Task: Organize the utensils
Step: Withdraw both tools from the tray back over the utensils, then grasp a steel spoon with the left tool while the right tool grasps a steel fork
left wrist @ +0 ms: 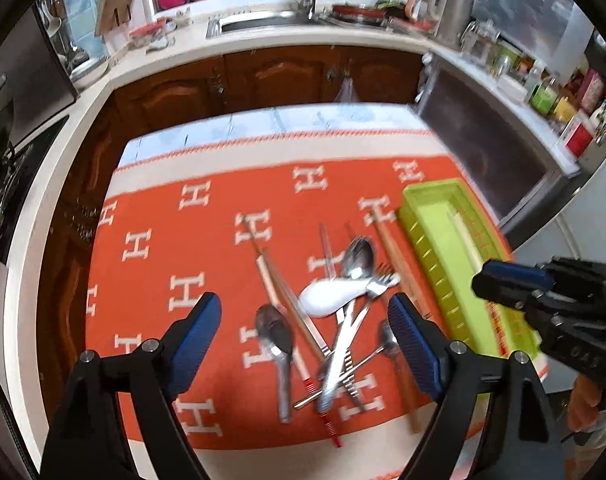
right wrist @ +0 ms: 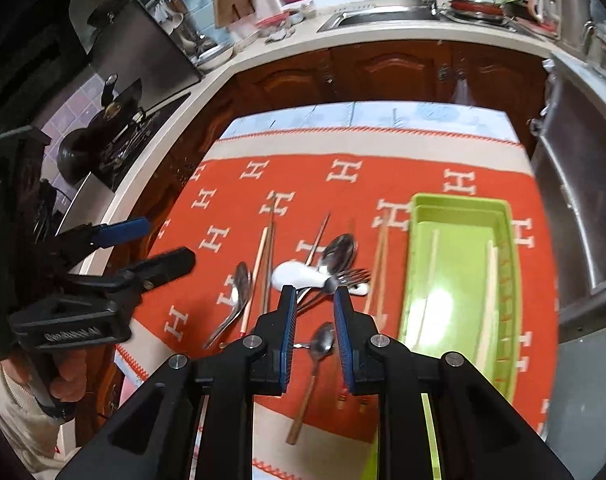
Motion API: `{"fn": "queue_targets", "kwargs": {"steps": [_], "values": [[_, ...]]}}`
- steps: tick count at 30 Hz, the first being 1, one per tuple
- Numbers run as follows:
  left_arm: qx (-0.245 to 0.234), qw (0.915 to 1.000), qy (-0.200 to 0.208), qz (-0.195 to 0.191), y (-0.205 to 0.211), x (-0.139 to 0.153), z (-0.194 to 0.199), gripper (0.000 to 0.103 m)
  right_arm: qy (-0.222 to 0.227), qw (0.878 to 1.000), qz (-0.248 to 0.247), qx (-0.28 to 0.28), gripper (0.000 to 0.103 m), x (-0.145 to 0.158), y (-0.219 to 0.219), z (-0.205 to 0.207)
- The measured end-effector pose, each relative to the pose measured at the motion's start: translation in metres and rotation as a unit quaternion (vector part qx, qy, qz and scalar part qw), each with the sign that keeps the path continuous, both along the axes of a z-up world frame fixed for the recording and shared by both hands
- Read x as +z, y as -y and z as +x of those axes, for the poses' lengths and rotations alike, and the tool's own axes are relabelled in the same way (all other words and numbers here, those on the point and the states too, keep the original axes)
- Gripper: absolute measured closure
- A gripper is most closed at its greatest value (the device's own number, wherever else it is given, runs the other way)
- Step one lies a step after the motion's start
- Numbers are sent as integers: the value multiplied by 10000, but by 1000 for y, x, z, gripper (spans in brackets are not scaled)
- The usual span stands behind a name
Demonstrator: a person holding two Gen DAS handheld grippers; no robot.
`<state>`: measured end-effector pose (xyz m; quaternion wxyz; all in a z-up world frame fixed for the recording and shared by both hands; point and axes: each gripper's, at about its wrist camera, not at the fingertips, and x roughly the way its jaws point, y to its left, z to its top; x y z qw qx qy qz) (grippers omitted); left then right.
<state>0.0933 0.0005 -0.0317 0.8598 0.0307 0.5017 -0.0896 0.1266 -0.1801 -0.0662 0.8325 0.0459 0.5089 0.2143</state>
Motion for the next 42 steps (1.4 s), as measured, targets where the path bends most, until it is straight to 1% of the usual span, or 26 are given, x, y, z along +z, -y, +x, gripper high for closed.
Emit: {"fn": "queue_targets", "kwargs": {"steps": [1,2,3,6,10,14,16,18,20,22,24,28,31,32,33,36,39,42], "values": [[14,10000,-59,52,-1,-8,0,22,-39,10000,24,21,84,-6,-5,0],[22,9999,-135,79,-4,-16,1,25,-80,10000,31,45,84,-12,-10,1],[21,9997,-232,65,-7,-25,2,31,-102,9999,28,62,84,-19,-13,2],[37,9986,-530,-29,-12,-48,5,40,-220,9997,44,42,84,-36,-23,7],[61,9968,-791,-50,-15,-76,9,41,-336,9994,44,-61,84,-56,-27,16],[88,9953,-966,-12,-13,-101,13,41,-432,9989,52,-184,84,-71,-25,23],[138,9947,-1020,26,-13,-111,16,46,-494,9985,58,-220,84,-79,-25,25],[185,9936,-1113,27,-14,-119,21,62,-557,9982,59,-231,84,-86,-26,25],[252,9920,-1239,-70,-17,-127,24,68,-607,9979,64,-226,84,-93,-29,25],[316,9907,-1317,-92,-20,-133,26,68,-639,9976,82,-233,84,-98,-32,25],[334,9902,-1352,-122,-21,-138,27,68,-686,9973,90,-242,84,-104,-36,26],[299,9911,-1296,-51,-19,-140,28,68,-814,9963,121,-251,84,-116,-41,27],[242,9919,-1243,-6,-17,-140,28,70,-878,9958,125,-230,84,-124,-47,28],[198,9926,-1194,-21,-17,-137,28,77,-891,9957,136,-223,84,-125,-49,28],[139,9935,-1124,-55,-16,-134,26,99,-901,9956,155,-220,84,-127,-50,28],[98,9946,-1036,-43,-18,-129,23,102,-945,9950,228,-242,84,-132,-54,32],[163,9939,-1072,-182,-25,-131,22,103,-1047,9935,317,-300,84,-138,-57,36],[195,9944,-997,-295,-34,-128,17,103,-1126,9925,339,-340,84,-146,-62,40]]}}
